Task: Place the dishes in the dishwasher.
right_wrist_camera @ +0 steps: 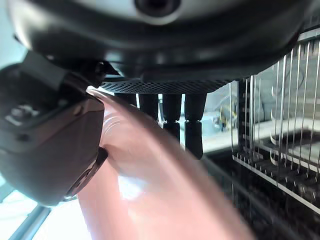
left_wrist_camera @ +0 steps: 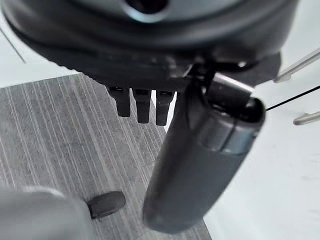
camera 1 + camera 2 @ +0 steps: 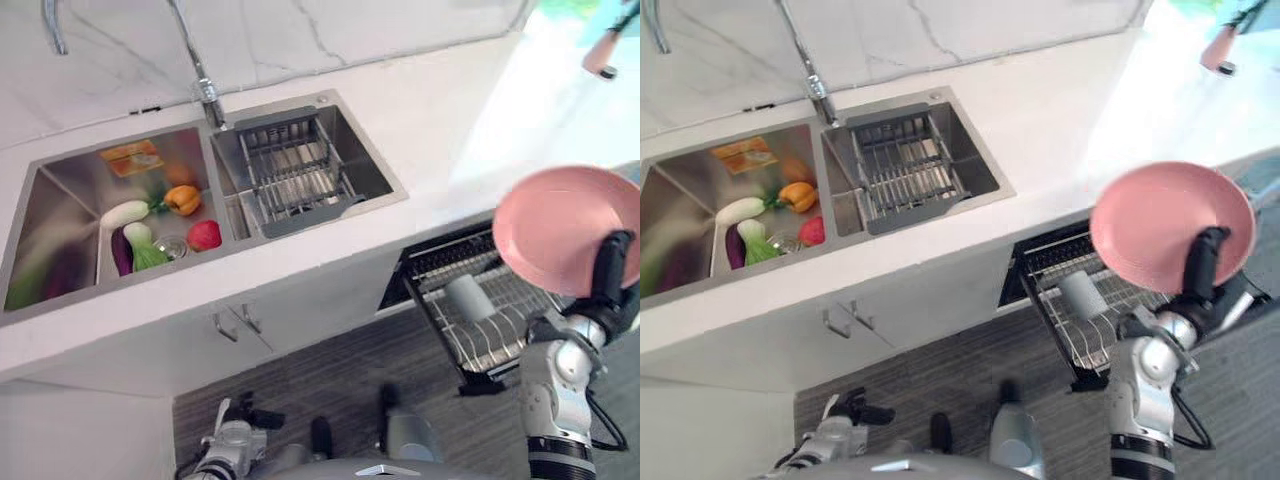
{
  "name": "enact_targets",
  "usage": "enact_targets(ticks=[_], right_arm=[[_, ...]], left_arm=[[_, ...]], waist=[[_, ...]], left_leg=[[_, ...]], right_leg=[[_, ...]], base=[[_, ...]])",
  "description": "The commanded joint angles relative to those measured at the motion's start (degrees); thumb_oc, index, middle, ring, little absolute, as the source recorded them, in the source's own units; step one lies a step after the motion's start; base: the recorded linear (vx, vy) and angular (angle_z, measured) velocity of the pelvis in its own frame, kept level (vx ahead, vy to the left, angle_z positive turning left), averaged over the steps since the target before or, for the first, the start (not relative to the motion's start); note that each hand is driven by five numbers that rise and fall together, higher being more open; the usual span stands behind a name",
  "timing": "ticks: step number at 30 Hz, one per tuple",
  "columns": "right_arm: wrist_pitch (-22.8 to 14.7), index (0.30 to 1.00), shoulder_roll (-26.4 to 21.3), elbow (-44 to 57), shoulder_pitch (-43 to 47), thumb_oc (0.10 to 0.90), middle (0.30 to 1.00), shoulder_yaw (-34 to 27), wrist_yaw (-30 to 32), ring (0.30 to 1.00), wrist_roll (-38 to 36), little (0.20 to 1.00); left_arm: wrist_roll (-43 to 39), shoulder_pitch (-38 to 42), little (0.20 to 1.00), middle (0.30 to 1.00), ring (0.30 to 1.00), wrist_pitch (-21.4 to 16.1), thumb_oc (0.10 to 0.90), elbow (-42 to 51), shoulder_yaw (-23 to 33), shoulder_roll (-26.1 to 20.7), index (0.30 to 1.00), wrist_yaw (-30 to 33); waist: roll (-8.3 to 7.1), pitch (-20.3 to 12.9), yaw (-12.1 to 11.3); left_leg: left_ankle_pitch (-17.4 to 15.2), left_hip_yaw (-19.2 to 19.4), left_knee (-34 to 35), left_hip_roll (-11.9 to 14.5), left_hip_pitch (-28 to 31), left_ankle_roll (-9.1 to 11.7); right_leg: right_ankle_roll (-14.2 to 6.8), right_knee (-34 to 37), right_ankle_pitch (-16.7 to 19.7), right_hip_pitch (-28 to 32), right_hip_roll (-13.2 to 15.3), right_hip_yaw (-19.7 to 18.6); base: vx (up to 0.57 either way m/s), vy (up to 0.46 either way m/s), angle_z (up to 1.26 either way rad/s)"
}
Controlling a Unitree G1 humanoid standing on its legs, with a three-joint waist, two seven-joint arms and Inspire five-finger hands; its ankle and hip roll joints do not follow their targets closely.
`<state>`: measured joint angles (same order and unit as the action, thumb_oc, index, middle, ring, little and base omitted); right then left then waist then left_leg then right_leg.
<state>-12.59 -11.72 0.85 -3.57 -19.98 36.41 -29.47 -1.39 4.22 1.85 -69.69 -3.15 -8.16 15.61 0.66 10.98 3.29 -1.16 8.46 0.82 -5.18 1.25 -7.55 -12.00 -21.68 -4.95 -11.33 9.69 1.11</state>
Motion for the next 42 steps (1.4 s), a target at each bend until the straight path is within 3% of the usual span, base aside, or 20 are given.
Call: enact_targets(ticks=[1,2,3,4,7,15,18,20,24,25,28,31,32,35,36,41,42], right_arm=[[-7.3,0.300,-6.2,6.5,6.9,0.400,0.300,-3.6,-2.0,0.300,4.1,0.300],[-7.3,0.300,-6.2,6.5,6.9,0.400,0.300,-3.6,-2.0,0.300,4.1,0.300],[-7.0,0.300,-7.1,4.7,7.6,0.400,0.300,-3.4,-1.7,0.300,3.4,0.300],[-6.3,0.300,-7.6,4.3,7.6,0.400,0.300,-3.3,-2.0,0.300,3.6,0.300],[-4.0,0.300,-9.6,2.5,7.3,0.400,0.300,-3.1,-2.7,0.300,3.8,0.300],[-0.6,0.300,-15.9,-1.9,10.3,0.400,0.300,-1.9,-3.9,0.300,5.3,0.300],[2.1,0.300,-22.0,-8.4,14.0,0.400,0.300,-0.4,-4.4,0.300,6.7,0.300],[2.0,0.300,-22.3,-8.8,14.4,0.400,0.300,-0.4,-4.5,0.300,6.6,0.300],[5.7,0.300,-30.7,-17.5,19.9,0.400,0.300,2.3,-4.8,0.300,10.8,0.300],[5.7,0.300,-30.7,-17.5,19.9,0.400,0.300,2.3,-4.8,0.300,10.8,0.300],[9.5,0.300,-38.5,-28.2,28.5,0.400,0.300,8.1,-6.5,0.300,14.7,0.300],[9.9,0.300,-40.4,-31.4,31.0,0.400,0.300,10.4,-7.4,0.300,15.9,0.300],[11.0,0.300,-43.5,-36.3,36.8,0.400,0.300,14.6,-7.8,0.300,17.3,0.300],[13.1,0.300,-46.1,-40.4,44.4,0.400,0.300,21.2,-9.7,0.300,20.5,0.300],[13.4,0.300,-48.2,-44.8,49.6,0.400,0.300,26.3,-12.4,0.300,20.0,0.300],[14.5,0.300,-50.1,-52.7,61.3,0.400,0.300,37.8,-17.7,0.300,18.3,0.300],[14.8,0.545,-50.3,-53.8,63.7,0.563,0.545,40.1,-18.7,0.545,18.3,0.545]], left_arm=[[3.5,-5.9,0.900,0.900,0.900,1.1,0.800,0.4,-0.6,-5.3,0.900,0.3],[3.5,-5.9,0.900,0.900,0.900,1.1,0.800,0.4,-0.6,-5.3,0.900,0.3],[2.8,-6.4,0.900,0.900,0.900,0.8,0.800,0.7,0.2,-4.7,0.900,0.4],[2.5,-6.6,0.900,0.900,0.900,0.9,0.800,0.7,0.5,-4.6,0.900,0.2],[2.2,-6.8,0.900,0.900,0.900,1.4,0.800,0.6,1.0,-4.2,0.900,-0.1],[0.8,-6.5,0.900,0.900,0.900,1.3,0.800,0.9,0.3,-4.0,0.900,-0.7],[-0.8,-5.6,0.900,0.900,0.900,1.0,0.800,1.0,-0.8,-4.6,0.900,-0.3],[-0.9,-5.5,0.900,0.900,0.900,1.0,0.800,1.0,-0.8,-4.5,0.900,-0.3],[-2.1,-5.9,0.900,0.900,0.900,0.5,0.800,1.6,-2.6,-4.8,0.900,-0.9],[-2.1,-5.9,0.900,0.900,0.900,0.5,0.800,1.6,-2.6,-4.8,0.900,-0.9],[-3.3,-7.2,0.900,0.900,0.900,0.0,0.800,2.3,-4.2,-4.8,0.900,-1.2],[-3.6,-7.2,0.900,0.900,0.900,-0.1,0.800,2.5,-4.6,-4.8,0.900,-1.1],[-4.0,-7.5,0.900,0.900,0.900,-0.5,0.800,2.7,-5.1,-4.7,0.900,-1.1],[-6.0,-7.8,0.900,0.900,0.900,-0.9,0.800,3.8,-6.1,-4.6,0.900,-0.9],[-7.0,-8.0,0.900,0.900,0.900,-1.4,0.800,4.1,-6.6,-4.7,0.900,-1.1],[-8.5,-7.2,0.900,0.900,0.900,-1.3,0.800,3.7,-7.0,-4.9,0.900,-1.9],[-8.8,-6.9,0.900,0.900,0.900,-1.3,0.800,3.3,-7.2,-4.9,0.900,-2.0]], waist=[[-0.93,-2.5,-4.5],[-0.93,-2.5,-4.5],[-0.67,-2.9,-5.2],[-0.44,-2.9,-5.1],[0.38,-2.4,-5.2],[2.06,2.2,-5.2],[2.98,5.4,-5.9],[3.08,5.4,-5.8],[4.53,7.7,-6.8],[4.53,7.7,-6.8],[5.68,9.9,-8.0],[5.97,10.2,-8.4],[6.28,10.8,-8.9],[6.48,12.0,-9.5],[6.47,12.3,-9.7],[6.02,12.6,-9.7],[5.86,12.6,-9.7]], left_leg=[[1.3,-4.4,3.1,2.3,-1.9,7.5],[1.3,-4.4,3.1,2.3,-1.9,7.5],[1.1,-2.6,3.4,2.4,-1.8,7.9],[1.0,-2.0,3.5,2.8,-1.9,8.1],[1.1,-0.9,3.2,3.6,-2.3,8.3],[1.2,-2.0,-0.2,5.0,-5.5,8.9],[2.3,-3.1,-1.9,5.7,-9.5,9.6],[2.3,-3.2,-1.9,5.7,-9.6,9.6],[3.6,-3.9,-2.8,6.3,-13.5,10.4],[3.6,-3.9,-2.8,6.3,-13.5,10.4],[4.9,-3.7,-2.8,6.7,-16.1,11.1],[5.1,-3.8,-2.9,6.7,-16.5,11.2],[5.4,-3.6,-2.8,6.7,-17.2,11.4],[6.0,-3.5,-2.9,7.1,-18.3,11.7],[6.3,-3.3,-2.8,7.2,-18.5,11.8],[6.5,-3.3,-2.6,7.4,-18.7,12.1],[6.6,-3.3,-2.7,7.5,-18.8,12.2]], right_leg=[[4.4,10.5,1.9,6.9,-1.7,2.0],[4.4,10.5,1.9,6.9,-1.7,2.0],[3.4,15.3,4.0,7.8,0.4,3.2],[3.1,16.6,4.5,7.5,0.8,3.3],[2.8,19.2,5.5,7.8,0.7,2.0],[4.1,18.7,5.7,5.1,-0.4,1.5],[4.8,17.9,6.1,1.8,-1.0,2.0],[4.9,17.8,6.1,1.6,-1.0,2.0],[5.4,16.9,6.6,-2.3,-1.4,2.0],[5.4,16.9,6.6,-2.3,-1.4,2.0],[5.7,16.5,7.2,-5.3,-2.0,1.0],[5.7,16.4,7.4,-6.1,-2.1,0.8],[5.7,16.5,7.8,-7.2,-2.4,0.1],[5.8,16.4,8.3,-8.6,-3.0,-0.7],[5.8,16.5,8.5,-9.0,-3.2,-1.0],[6.1,16.7,8.8,-9.4,-3.8,-1.5],[6.2,16.8,8.9,-9.3,-3.8,-1.5]], base=[[-0.06,0.037,-0.24],[-0.06,-0.018,-0.41],[-0.05,-0.057,-0.36],[-0.05,-0.085,-0.71],[-0.03,-0.065,-0.43],[-0.09,-0.059,-0.05],[-0.16,-0.095,0.05],[-0.05,-0.034,0.09],[-0.08,-0.057,0.04],[-0.06,-0.024,-0.03],[-0.08,-0.029,0.05],[-0.04,-0.011,-0.20],[-0.06,-0.011,-0.13],[-0.07,-0.020,-0.23],[-0.04,-0.007,-0.26],[-0.02,-0.012,-0.05],[0.00,0.000,0.00]])
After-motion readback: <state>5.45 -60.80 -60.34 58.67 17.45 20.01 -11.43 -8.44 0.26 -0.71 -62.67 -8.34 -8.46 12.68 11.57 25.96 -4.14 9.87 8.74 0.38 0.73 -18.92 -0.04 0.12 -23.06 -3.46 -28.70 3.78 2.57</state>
